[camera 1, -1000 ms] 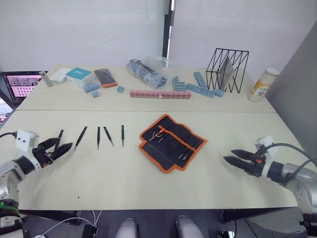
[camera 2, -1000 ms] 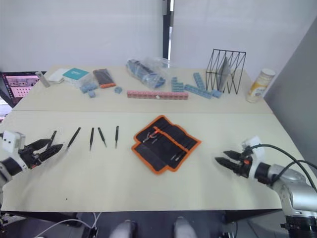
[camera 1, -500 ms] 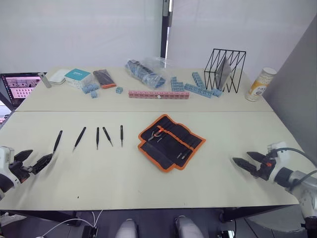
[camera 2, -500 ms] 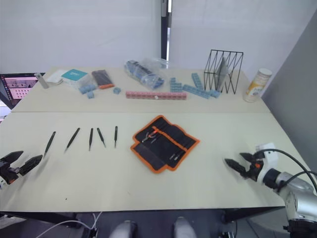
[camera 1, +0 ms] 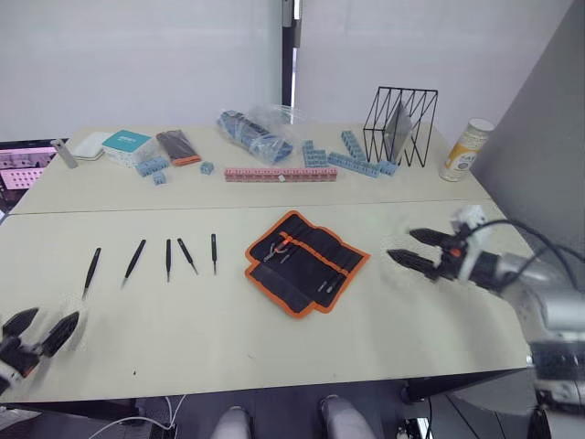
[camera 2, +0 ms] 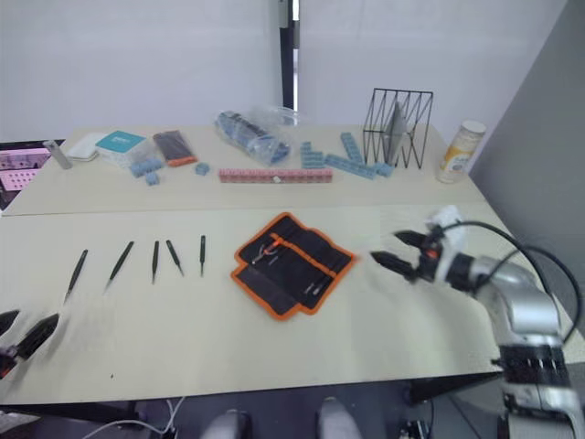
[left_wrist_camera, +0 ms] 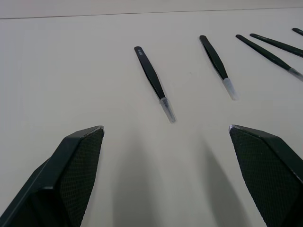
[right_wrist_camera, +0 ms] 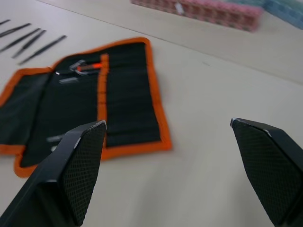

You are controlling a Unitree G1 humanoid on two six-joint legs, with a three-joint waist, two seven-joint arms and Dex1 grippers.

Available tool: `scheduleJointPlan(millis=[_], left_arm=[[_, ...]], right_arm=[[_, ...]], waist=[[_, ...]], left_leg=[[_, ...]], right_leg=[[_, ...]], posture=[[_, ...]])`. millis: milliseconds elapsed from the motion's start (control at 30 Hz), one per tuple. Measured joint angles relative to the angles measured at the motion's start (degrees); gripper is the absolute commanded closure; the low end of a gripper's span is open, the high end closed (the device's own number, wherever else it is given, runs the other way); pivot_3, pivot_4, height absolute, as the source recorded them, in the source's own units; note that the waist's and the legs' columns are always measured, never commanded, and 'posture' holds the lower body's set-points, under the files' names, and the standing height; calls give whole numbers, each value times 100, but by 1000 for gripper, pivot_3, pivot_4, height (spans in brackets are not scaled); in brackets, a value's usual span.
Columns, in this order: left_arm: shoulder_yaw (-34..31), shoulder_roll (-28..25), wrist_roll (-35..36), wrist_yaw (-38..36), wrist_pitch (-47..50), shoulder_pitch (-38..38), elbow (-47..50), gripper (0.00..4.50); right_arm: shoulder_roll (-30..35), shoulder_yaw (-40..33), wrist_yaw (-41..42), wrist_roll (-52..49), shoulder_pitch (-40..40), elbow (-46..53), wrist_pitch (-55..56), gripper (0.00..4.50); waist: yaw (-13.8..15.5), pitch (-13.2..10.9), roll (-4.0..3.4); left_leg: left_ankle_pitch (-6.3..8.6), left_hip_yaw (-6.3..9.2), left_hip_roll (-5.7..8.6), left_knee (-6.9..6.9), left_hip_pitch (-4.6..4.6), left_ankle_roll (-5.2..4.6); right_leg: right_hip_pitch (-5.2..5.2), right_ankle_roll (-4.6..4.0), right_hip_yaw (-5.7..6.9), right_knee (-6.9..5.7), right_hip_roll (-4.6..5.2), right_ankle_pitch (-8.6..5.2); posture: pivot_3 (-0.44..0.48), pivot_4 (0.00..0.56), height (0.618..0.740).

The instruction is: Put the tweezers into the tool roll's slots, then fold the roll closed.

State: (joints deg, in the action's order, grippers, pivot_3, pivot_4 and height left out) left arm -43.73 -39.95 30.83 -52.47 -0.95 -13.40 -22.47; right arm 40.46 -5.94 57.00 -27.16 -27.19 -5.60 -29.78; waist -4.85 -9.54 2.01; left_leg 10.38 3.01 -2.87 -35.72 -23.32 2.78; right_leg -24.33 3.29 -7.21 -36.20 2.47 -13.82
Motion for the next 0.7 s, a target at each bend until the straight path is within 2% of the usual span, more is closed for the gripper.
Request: scheduleJointPlan(millis=[267,400,533,700], left_arm=[[-253,1158,285,747,230,-1257,2006,0],[-254,1647,305,1138,257,-1651,2585,0],[-206,1879,301,1374,252,-1723,2848,0],[-129,1841,280,1600,270,-1511,2825,0]], right_arm=[[-615,1116,433,148,-1076,206,-122,43],[-725,1356,680,117,-1281,308,-291,43],[-792,1477,820,143,-1281,499,-242,43],[-779,1483,897,213,-1273,682,-68,43]], waist=[[86,-8,11],[120,-9,13],[106,-9,14],[86,-9,14]], left_leg=[[1,-4,1,-5,-8,1],[1,-1,2,-6,-9,2],[1,-3,2,-9,-8,1],[1,-4,2,-12,-7,2]], right_leg=[[-3,-2,-1,12,4,-1],[-2,-4,0,14,4,-2],[-3,-6,0,15,3,-4],[-3,-6,0,14,3,-4]], posture=[[0,150,737],[0,150,737],[0,150,737],[0,150,737]])
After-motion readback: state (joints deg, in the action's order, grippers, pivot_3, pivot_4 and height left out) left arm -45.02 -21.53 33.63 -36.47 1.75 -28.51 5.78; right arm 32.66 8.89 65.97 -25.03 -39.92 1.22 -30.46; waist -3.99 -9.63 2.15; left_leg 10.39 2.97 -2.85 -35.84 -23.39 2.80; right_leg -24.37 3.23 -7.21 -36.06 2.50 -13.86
